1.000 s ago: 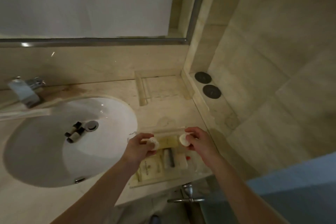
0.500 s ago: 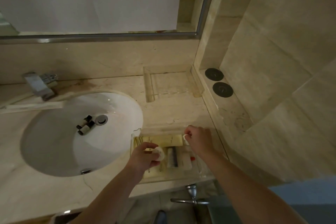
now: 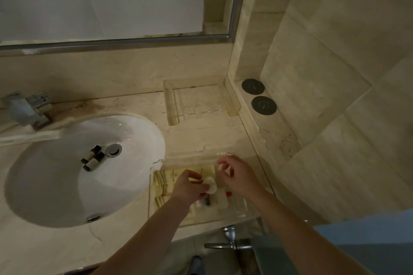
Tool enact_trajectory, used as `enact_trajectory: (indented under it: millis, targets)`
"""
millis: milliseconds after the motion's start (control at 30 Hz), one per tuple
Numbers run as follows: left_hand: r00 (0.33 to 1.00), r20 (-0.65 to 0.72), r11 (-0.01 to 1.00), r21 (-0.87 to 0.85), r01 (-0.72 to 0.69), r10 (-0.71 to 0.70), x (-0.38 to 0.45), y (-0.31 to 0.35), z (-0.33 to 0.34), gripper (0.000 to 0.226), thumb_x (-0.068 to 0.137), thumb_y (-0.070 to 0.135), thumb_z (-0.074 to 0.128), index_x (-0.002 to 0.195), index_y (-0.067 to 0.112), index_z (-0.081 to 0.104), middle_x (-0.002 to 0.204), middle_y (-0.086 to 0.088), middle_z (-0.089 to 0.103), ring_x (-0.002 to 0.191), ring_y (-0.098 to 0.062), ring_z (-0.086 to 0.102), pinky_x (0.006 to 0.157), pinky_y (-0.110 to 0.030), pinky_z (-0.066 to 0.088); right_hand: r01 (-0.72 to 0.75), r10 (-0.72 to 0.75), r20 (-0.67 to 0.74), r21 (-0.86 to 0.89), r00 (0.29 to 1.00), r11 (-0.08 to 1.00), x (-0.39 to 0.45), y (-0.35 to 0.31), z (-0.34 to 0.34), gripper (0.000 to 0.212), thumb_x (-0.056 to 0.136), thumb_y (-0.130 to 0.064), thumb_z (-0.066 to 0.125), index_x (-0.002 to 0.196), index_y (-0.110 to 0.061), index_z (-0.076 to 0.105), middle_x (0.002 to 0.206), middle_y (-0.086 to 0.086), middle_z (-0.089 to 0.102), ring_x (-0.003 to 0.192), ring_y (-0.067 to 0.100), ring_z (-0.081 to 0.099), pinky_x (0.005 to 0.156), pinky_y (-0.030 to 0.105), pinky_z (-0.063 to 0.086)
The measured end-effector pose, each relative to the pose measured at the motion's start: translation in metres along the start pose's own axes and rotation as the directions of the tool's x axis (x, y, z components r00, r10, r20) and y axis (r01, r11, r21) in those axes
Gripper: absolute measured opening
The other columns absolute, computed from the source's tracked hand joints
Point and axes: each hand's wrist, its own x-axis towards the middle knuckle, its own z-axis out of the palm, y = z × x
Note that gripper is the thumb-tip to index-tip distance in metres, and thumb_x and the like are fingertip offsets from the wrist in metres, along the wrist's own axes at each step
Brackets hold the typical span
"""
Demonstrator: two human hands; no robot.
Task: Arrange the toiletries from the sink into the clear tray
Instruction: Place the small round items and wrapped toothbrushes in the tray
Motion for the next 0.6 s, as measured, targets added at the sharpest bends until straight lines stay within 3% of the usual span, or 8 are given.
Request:
enact_trajectory:
  millis: [133, 233, 300, 367, 400, 533, 600]
  targets:
    - [0.999, 0.040, 1.000, 0.030, 0.001, -0.002, 0.007, -0.003, 0.019, 0.025, 0.069, -0.009, 0.074, 0.083, 0.003, 0.056, 0.082, -0.020, 0.061, 0.072, -0.031, 0.063, 0.079, -0.052, 0.057, 0.012, 0.012, 0.285, -0.080, 0.959, 0.997, -0.017, -0.001, -0.007, 0.054, 0.075, -0.037, 0.073, 0.126, -0.030, 0.056, 0.115, -0.006, 0.056, 0.091, 0.002, 0.055, 0.085, 0.027, 0.050]
    - [0.999, 0.053, 0.997, 0.081, -0.004, -0.001, 0.007, -0.006, 0.031, 0.027, 0.068, -0.006, 0.076, 0.080, 0.006, 0.054, 0.078, -0.016, 0.061, 0.068, -0.030, 0.064, 0.078, -0.057, 0.055, 0.045, 0.005, 0.271, -0.178, 0.963, 0.983, -0.025, 0.007, -0.008, 0.059, 0.074, -0.034, 0.073, 0.130, -0.030, 0.052, 0.126, -0.006, 0.054, 0.112, 0.012, 0.053, 0.094, 0.030, 0.047]
    - [0.999, 0.042, 0.994, 0.112, -0.012, 0.007, 0.002, -0.005, 0.038, 0.028, 0.069, -0.004, 0.074, 0.082, 0.008, 0.053, 0.081, -0.015, 0.062, 0.068, -0.028, 0.063, 0.060, -0.041, 0.059, 0.082, -0.023, 0.228, -0.253, 0.973, 0.964, -0.028, 0.014, -0.008, 0.058, 0.076, -0.034, 0.071, 0.130, -0.028, 0.051, 0.127, -0.005, 0.055, 0.117, 0.014, 0.051, 0.096, 0.029, 0.045]
    - [1.000, 0.020, 0.996, 0.090, -0.007, 0.005, 0.000, -0.005, 0.042, 0.026, 0.073, -0.006, 0.069, 0.088, 0.006, 0.052, 0.085, -0.016, 0.061, 0.068, -0.026, 0.062, 0.039, -0.021, 0.046, 0.104, -0.048, 0.175, -0.326, 0.983, 0.940, -0.030, 0.021, -0.006, 0.056, 0.076, -0.035, 0.069, 0.129, -0.026, 0.053, 0.124, -0.004, 0.057, 0.115, 0.017, 0.052, 0.093, 0.029, 0.044]
    - [1.000, 0.004, 0.998, 0.061, 0.008, -0.008, 0.000, -0.006, 0.042, 0.025, 0.074, -0.007, 0.067, 0.090, 0.004, 0.051, 0.086, -0.016, 0.060, 0.069, -0.028, 0.062, 0.038, -0.020, 0.045, 0.113, -0.061, 0.151, -0.369, 0.987, 0.923, -0.030, 0.024, -0.005, 0.055, 0.076, -0.035, 0.068, 0.128, -0.026, 0.054, 0.122, -0.003, 0.058, 0.112, 0.018, 0.053, 0.090, 0.029, 0.044]
    - [0.998, 0.000, 0.998, 0.010, 0.065, -0.065, -0.001, -0.012, 0.032, 0.019, 0.078, -0.006, 0.063, 0.086, 0.005, 0.049, 0.089, -0.017, 0.059, 0.062, -0.027, 0.062, 0.067, -0.041, 0.060, 0.180, -0.125, 0.139, -0.523, 0.982, 0.833, -0.030, 0.029, 0.004, 0.055, 0.066, -0.040, 0.070, 0.118, -0.025, 0.058, 0.111, 0.002, 0.056, 0.096, 0.024, 0.055, 0.076, 0.034, 0.049]
    - [0.999, 0.005, 0.998, 0.019, 0.053, -0.053, -0.001, -0.014, 0.023, 0.016, 0.080, -0.003, 0.063, 0.083, 0.005, 0.049, 0.084, -0.017, 0.060, 0.056, -0.025, 0.060, 0.070, -0.043, 0.059, 0.171, -0.119, 0.127, -0.571, 0.985, 0.803, -0.029, 0.029, 0.008, 0.056, 0.062, -0.045, 0.069, 0.114, -0.027, 0.059, 0.107, 0.001, 0.056, 0.091, 0.022, 0.055, 0.073, 0.033, 0.050]
